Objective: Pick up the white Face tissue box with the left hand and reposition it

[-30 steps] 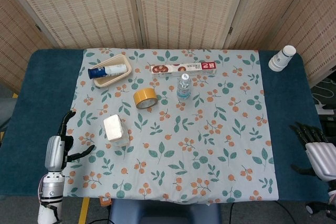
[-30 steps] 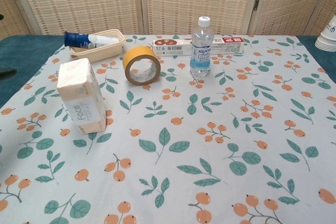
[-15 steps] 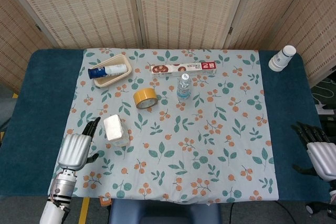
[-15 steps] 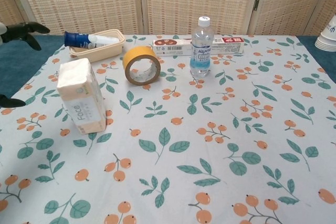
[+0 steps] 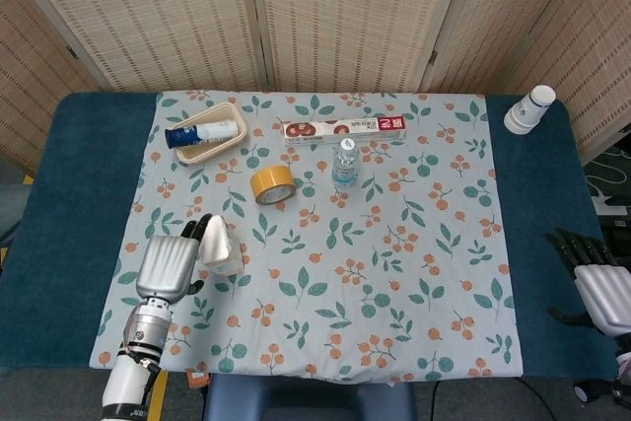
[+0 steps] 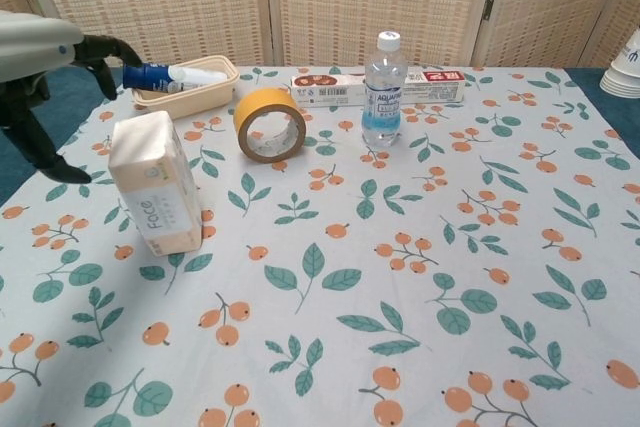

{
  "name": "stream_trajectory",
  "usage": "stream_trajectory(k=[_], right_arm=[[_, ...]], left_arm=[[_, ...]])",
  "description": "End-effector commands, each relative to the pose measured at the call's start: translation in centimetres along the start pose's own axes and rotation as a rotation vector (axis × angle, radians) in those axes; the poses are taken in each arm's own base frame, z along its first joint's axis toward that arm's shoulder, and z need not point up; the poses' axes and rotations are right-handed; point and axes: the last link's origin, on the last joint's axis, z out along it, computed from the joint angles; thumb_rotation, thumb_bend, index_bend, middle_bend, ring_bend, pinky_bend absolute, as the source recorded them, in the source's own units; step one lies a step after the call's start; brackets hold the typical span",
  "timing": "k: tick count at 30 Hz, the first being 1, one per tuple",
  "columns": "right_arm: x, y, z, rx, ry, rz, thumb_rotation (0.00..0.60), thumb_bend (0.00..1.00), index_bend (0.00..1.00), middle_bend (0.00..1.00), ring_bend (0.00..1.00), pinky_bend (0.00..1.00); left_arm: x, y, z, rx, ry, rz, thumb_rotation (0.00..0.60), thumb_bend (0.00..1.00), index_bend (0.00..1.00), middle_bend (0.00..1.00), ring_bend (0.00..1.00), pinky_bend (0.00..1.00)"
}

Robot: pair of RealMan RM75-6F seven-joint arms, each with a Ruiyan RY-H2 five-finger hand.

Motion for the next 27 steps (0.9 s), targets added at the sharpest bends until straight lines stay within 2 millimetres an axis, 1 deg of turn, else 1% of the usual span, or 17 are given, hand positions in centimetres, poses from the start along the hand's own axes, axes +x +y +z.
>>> stream_trajectory(k=[1,5,13,21,27], right_arm=[[0.1,0.1,0.1,-0.002,0.001,0.003,0.6,0.12,0.03,0.0,0.0,0.0],[0.1,0.2,0.1,-0.006,0.001,0.008,0.6,0.12,0.03,0.0,0.0,0.0],[0.2,0.3,0.2,-0.007,0.001,0.012,0.6,0.12,0.03,0.0,0.0,0.0],[0.2,0.3,0.3,-0.009,-0.001,0.012,0.6,0.12,0.03,0.0,0.0,0.0],[0.1,0.3,0.4,-0.013,-0.005,0.008,0.6,0.12,0.03,0.0,0.0,0.0]], left_arm=[[0.7,1.4,0.5,-0.014,0.015,-0.011,0.6,0.12,0.11,0.22,0.93,0.99],[0.3,2.3,0.9,-0.029,-0.002,0.006,0.6,0.12,0.09,0.19,0.93,0.99],[-0.2,3.2,2.2,-0.036,0.022,0.077,0.6,0.12,0.08,0.18,0.93,0.99],[-1.4,2.8,3.3,-0.014,-0.015,0.092,0.6,0.12,0.08,0.18,0.93,0.99],[-1.5,2.5,3.9,-0.009,-0.019,0.085,0.6,0.12,0.08,0.18,0.93,0.98]])
